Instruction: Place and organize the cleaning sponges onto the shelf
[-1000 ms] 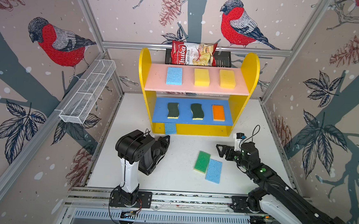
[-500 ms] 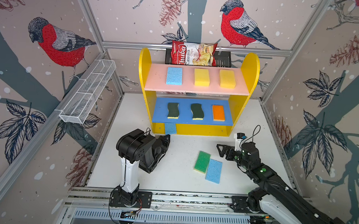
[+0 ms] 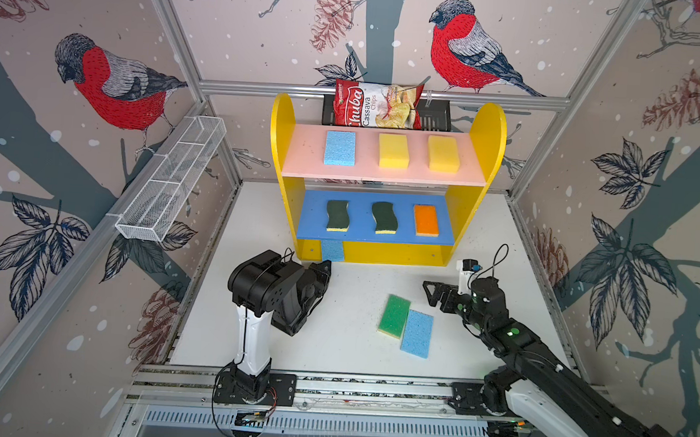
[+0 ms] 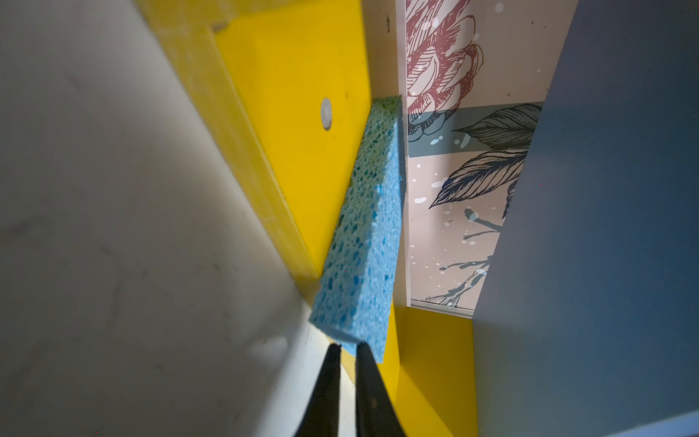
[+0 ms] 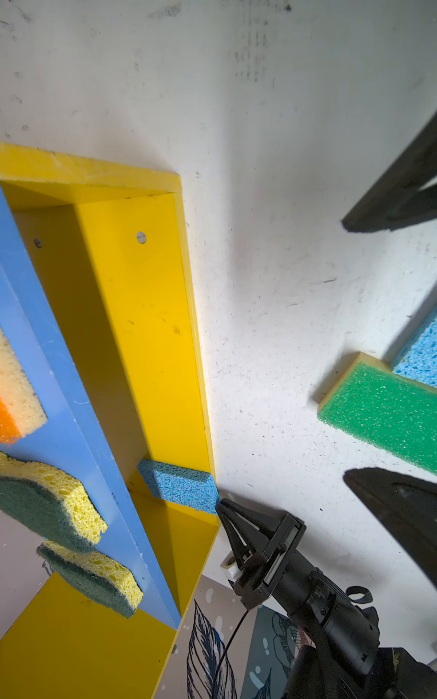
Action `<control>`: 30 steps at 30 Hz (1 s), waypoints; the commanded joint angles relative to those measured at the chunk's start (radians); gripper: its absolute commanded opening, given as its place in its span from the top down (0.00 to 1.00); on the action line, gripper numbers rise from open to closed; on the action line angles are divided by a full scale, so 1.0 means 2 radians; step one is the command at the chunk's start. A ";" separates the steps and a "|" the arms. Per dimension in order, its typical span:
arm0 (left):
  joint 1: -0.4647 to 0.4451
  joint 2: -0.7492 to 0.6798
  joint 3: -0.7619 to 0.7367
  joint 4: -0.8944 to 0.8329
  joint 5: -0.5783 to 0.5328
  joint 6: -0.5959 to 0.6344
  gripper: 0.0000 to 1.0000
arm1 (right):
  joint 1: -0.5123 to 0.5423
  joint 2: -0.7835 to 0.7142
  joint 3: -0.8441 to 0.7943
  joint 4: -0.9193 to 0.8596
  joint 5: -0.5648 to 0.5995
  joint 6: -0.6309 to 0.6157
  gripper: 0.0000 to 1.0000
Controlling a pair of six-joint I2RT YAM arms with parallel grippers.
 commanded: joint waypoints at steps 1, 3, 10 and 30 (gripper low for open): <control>0.004 0.005 0.002 -0.027 -0.015 0.004 0.88 | -0.001 0.000 -0.002 0.006 0.002 -0.003 0.03; 0.005 0.007 0.003 -0.029 -0.015 0.006 0.88 | -0.002 0.000 -0.002 0.005 0.003 -0.003 0.03; 0.008 0.021 0.012 -0.021 -0.016 0.007 0.88 | -0.002 0.001 -0.002 0.003 0.003 -0.003 0.03; 0.008 0.021 0.027 -0.058 -0.035 0.010 0.88 | -0.003 0.005 -0.004 0.005 0.004 -0.002 0.03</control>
